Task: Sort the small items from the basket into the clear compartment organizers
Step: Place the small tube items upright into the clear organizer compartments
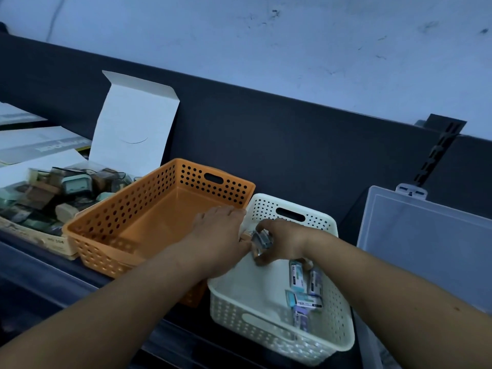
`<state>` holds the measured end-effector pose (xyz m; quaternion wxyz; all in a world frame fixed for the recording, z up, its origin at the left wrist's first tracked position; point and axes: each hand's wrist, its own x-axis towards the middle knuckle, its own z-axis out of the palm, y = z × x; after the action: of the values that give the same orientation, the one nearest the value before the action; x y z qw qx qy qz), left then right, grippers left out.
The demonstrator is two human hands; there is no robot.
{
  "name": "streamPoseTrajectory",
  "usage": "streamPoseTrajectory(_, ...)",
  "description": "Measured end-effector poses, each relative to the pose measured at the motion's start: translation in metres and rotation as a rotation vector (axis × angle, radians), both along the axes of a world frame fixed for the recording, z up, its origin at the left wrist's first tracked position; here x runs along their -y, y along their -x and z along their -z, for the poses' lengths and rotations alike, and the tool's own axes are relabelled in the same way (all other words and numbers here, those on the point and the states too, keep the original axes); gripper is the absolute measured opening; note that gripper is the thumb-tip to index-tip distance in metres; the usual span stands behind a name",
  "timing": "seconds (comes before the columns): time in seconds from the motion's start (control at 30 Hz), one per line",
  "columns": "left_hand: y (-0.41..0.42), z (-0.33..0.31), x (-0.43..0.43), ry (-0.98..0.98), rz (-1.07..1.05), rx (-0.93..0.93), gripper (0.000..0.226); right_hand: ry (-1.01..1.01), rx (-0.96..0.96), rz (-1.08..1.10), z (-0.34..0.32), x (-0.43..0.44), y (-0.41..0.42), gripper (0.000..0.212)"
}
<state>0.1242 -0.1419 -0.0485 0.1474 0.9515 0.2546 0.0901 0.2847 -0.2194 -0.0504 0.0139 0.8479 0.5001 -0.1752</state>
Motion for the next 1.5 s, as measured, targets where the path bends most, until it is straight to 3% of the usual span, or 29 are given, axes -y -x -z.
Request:
streamPoseTrajectory(0.1,0.001,0.0,0.0,-0.001,-0.001,0.005,0.071,-0.008,0.039,-0.047,0.003,0.001,0.001,0.032)
streamPoseTrajectory(0.17,0.001,0.0,0.0,-0.003,-0.002,0.005,0.07,-0.018,0.045,-0.07,0.003,0.004,0.002,0.021)
streamPoseTrajectory(0.5,0.003,-0.003,0.004,-0.055,-0.003,0.033,0.069,-0.123,-0.095,0.031,-0.004,0.017,0.002,0.032)
streamPoseTrajectory(0.7,-0.003,-0.018,0.019,-0.195,0.061,0.166,0.052,-0.333,-0.524,0.144,-0.024,0.039,0.003,0.027)
streamPoseTrajectory(0.77,-0.009,-0.026,0.031,-0.003,0.046,0.2,0.044,-0.381,-0.666,0.142,-0.029,0.049,0.004,0.026)
streamPoseTrajectory(0.83,-0.015,-0.033,0.044,0.308,0.022,0.231,0.035,-0.428,-0.793,0.139,-0.035,0.062,0.006,0.026)
streamPoseTrajectory(1.0,-0.029,-0.045,0.069,0.771,-0.017,0.335,0.011,-0.551,-0.895,0.217,-0.05,0.1,0.003,0.021)
streamPoseTrajectory(1.07,-0.033,-0.049,0.078,0.858,-0.038,0.366,0.007,-0.65,-0.968,0.329,-0.055,0.115,-0.003,0.008)
streamPoseTrajectory(1.2,-0.044,-0.054,0.094,1.036,-0.048,0.383,0.013,-0.755,-1.073,0.619,-0.066,0.146,-0.021,0.009)
streamPoseTrajectory(1.33,-0.055,-0.056,0.113,1.216,-0.043,0.363,0.027,-0.759,-1.159,0.58,-0.07,0.175,-0.03,0.027)
streamPoseTrajectory(1.5,-0.071,-0.056,0.132,1.22,0.031,0.327,0.01,-0.844,-1.153,0.452,-0.067,0.204,-0.042,0.028)
